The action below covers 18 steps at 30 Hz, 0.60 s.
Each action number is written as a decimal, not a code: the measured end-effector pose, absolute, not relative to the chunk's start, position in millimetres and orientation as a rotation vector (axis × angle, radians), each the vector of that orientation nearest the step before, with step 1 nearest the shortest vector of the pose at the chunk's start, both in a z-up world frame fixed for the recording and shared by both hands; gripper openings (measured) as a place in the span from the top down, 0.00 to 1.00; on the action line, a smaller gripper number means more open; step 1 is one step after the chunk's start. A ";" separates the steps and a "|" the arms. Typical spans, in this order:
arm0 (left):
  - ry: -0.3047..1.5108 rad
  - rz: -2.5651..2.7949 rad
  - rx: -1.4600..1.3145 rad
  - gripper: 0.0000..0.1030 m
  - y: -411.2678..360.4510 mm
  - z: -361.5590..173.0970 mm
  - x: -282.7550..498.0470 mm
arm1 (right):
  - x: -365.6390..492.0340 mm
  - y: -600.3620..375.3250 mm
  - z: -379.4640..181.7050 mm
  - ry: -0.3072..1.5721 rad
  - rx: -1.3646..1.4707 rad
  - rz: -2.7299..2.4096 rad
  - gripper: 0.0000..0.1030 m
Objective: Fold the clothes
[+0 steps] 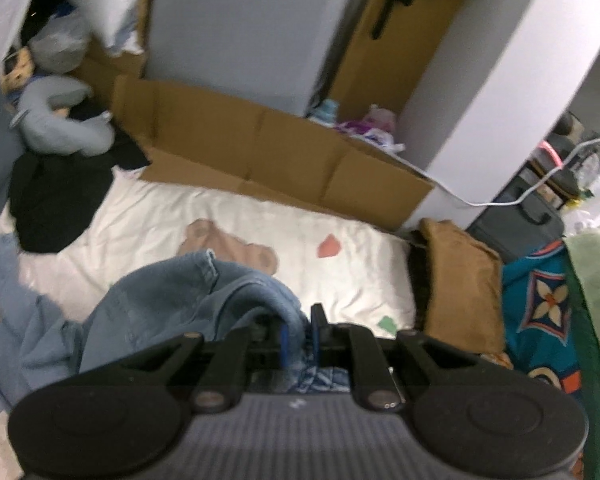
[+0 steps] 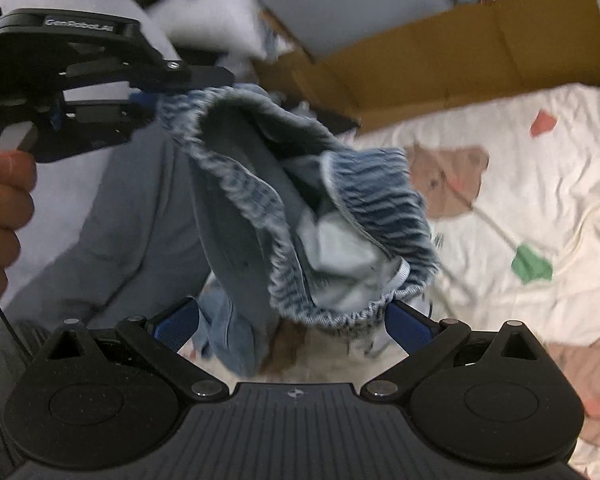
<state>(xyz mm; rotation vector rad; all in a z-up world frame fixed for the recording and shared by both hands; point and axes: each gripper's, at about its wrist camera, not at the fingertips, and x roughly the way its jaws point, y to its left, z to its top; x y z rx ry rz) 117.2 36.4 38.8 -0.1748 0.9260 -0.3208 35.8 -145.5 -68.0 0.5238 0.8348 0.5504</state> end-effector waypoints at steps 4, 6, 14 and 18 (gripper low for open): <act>0.908 -0.363 -0.173 0.89 16.1 47.6 123.5 | 40.1 -166.5 -61.0 0.774 0.575 0.425 0.01; 0.901 -0.384 -0.170 0.89 6.4 51.6 125.6 | 44.2 -182.5 -61.2 0.758 0.614 0.349 0.01; 0.904 -0.422 -0.172 0.89 -27.8 58.5 129.1 | 57.2 -233.6 -52.1 0.701 0.675 0.263 0.65; 0.897 -0.418 -0.175 0.89 -44.6 61.8 128.7 | 58.7 -254.3 -35.8 0.662 0.668 0.232 0.80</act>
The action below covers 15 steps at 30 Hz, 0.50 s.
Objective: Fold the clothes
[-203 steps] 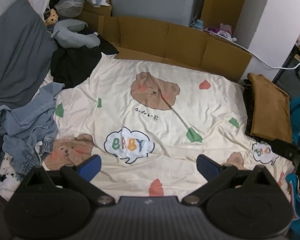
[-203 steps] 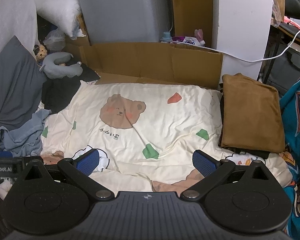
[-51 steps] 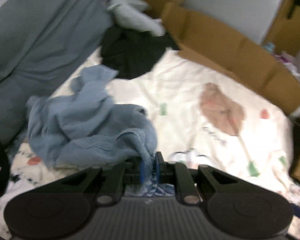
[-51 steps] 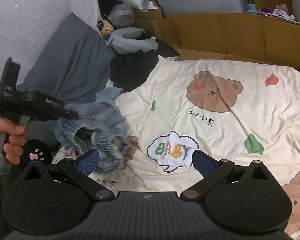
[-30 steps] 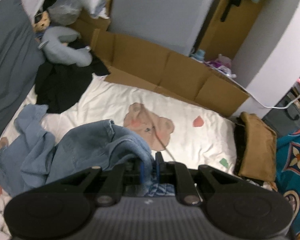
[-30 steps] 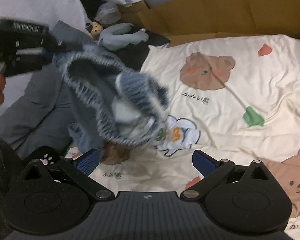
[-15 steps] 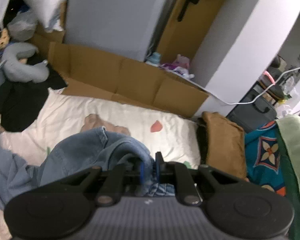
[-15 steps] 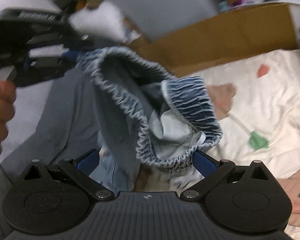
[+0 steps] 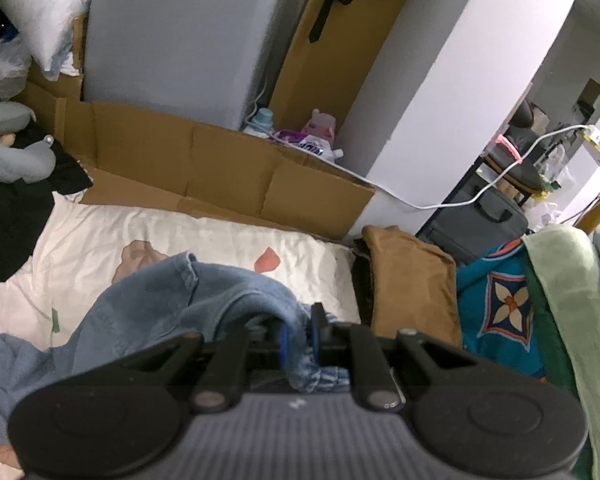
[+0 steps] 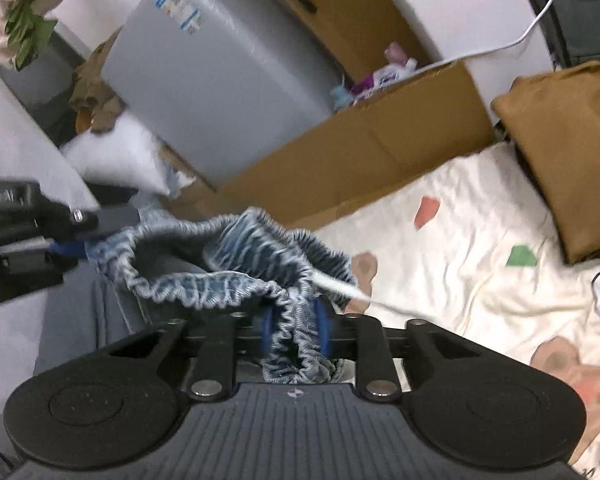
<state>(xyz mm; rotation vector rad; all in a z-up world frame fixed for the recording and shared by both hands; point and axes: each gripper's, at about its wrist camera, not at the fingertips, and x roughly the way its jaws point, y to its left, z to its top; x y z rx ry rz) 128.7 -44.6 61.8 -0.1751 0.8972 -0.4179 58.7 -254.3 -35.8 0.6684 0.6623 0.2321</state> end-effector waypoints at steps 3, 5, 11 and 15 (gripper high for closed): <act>0.886 -0.423 -0.183 0.89 -59.2 66.8 128.4 | 54.9 -274.3 -26.9 0.631 0.685 0.206 0.82; 0.883 -0.421 -0.195 0.89 -69.7 70.7 130.1 | 57.3 -289.3 -21.3 0.610 0.695 0.187 0.82; 0.864 -0.458 -0.225 0.88 -109.0 82.7 132.8 | 61.2 -333.0 -5.2 0.530 0.732 0.113 0.82; 0.843 -0.521 -0.240 0.88 -139.0 94.0 133.6 | 57.6 -366.3 9.1 0.459 0.759 0.047 0.82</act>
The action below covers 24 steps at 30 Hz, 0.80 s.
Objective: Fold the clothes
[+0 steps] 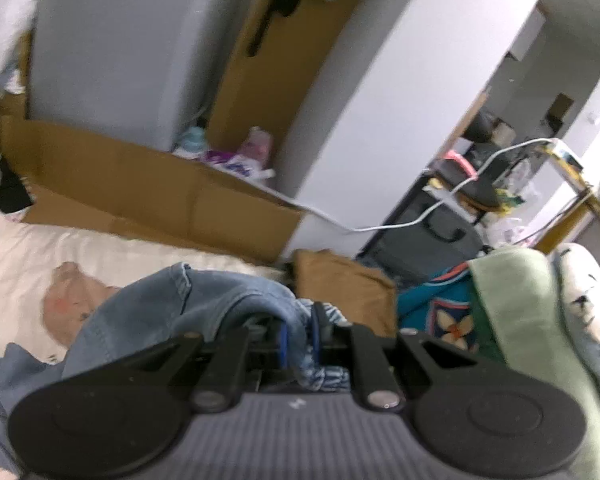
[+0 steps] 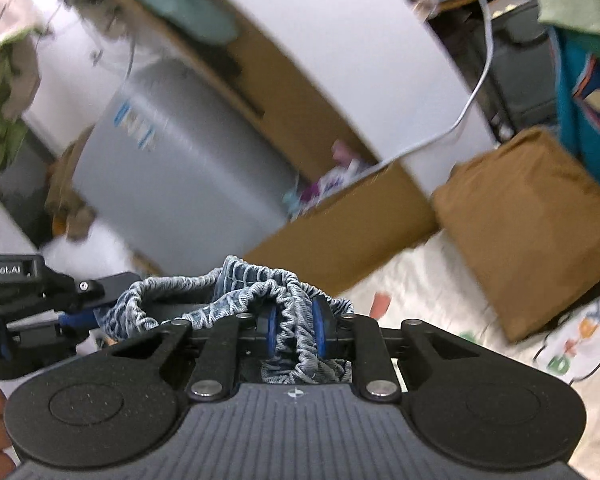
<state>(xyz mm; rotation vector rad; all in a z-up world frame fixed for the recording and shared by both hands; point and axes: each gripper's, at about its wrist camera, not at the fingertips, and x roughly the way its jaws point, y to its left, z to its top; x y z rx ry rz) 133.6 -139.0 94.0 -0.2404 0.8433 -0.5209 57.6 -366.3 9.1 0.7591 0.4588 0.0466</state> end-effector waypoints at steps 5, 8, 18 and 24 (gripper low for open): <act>0.834 -0.587 -0.268 0.88 -169.1 107.8 140.6 | 50.0 -397.0 27.7 0.382 0.762 -0.017 0.82; 0.829 -0.631 -0.254 0.88 -190.1 117.0 144.0 | 44.5 -412.3 36.6 0.344 0.766 -0.047 0.82; 0.904 -0.574 -0.249 0.88 -202.7 80.3 154.7 | 57.5 -431.0 21.8 0.438 0.766 -0.065 0.82; 0.973 -0.506 -0.254 0.88 -160.9 54.0 167.6 | 69.2 -401.0 6.0 0.555 0.709 0.014 0.83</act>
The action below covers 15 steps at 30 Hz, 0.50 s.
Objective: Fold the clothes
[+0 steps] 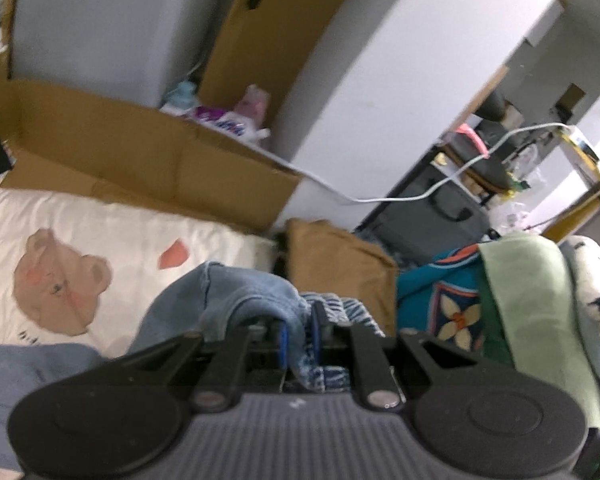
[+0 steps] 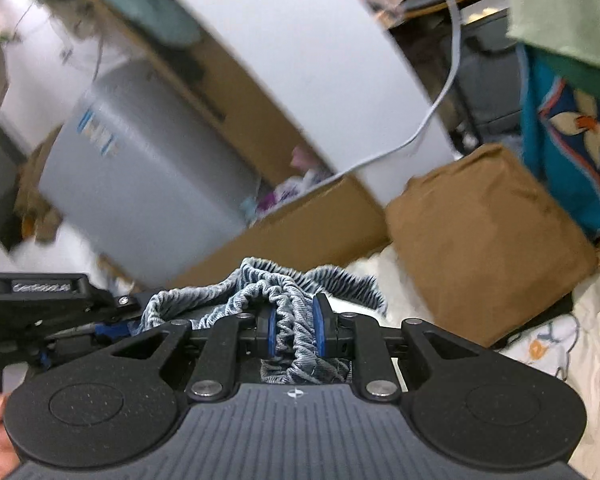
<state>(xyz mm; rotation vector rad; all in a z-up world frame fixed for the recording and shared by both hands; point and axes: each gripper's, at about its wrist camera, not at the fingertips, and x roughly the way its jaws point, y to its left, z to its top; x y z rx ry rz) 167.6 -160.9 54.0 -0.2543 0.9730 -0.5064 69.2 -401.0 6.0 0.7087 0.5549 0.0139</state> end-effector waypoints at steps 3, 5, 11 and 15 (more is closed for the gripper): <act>0.979 -0.489 -0.259 0.88 -133.9 53.4 176.1 | 75.1 -376.8 5.0 0.578 0.688 0.078 0.83; 0.987 -0.475 -0.252 0.88 -115.8 53.7 181.5 | 80.3 -358.8 6.7 0.592 0.672 0.116 0.83; 1.012 -0.440 -0.247 0.88 -61.5 59.7 196.9 | 86.2 -300.5 16.4 0.630 0.625 0.227 0.83; 1.028 -0.402 -0.256 0.88 -31.7 57.7 207.8 | 95.5 -260.4 27.7 0.651 0.596 0.292 0.82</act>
